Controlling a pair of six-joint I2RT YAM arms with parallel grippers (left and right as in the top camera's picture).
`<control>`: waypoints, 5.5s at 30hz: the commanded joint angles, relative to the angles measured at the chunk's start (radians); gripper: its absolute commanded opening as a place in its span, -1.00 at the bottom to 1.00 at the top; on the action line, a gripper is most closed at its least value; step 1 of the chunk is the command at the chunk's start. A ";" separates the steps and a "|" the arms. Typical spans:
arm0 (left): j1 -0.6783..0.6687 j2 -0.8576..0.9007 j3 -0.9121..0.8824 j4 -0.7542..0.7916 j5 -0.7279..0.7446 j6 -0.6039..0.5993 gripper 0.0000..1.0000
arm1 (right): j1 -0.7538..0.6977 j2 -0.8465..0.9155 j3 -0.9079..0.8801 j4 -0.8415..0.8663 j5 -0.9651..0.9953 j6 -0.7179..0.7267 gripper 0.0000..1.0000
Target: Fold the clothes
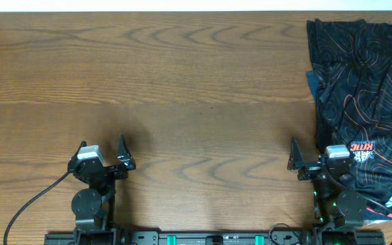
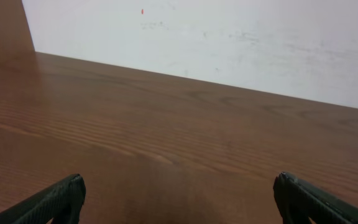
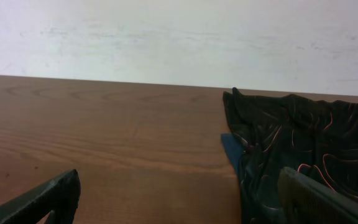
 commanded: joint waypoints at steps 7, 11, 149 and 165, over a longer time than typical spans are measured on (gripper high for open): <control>0.006 -0.007 -0.034 -0.012 -0.002 0.006 0.96 | 0.009 -0.006 -0.001 -0.004 -0.010 -0.010 0.99; 0.006 -0.007 -0.034 -0.011 -0.002 0.006 0.96 | 0.009 -0.006 -0.001 -0.004 -0.010 -0.010 0.98; 0.006 0.713 0.685 -0.740 0.201 -0.017 0.96 | 0.016 1.251 1.044 -0.834 -0.099 -0.017 -0.98; 0.006 0.713 0.685 -0.741 0.201 -0.017 0.96 | 0.520 1.368 0.922 -0.500 -0.269 0.021 -0.93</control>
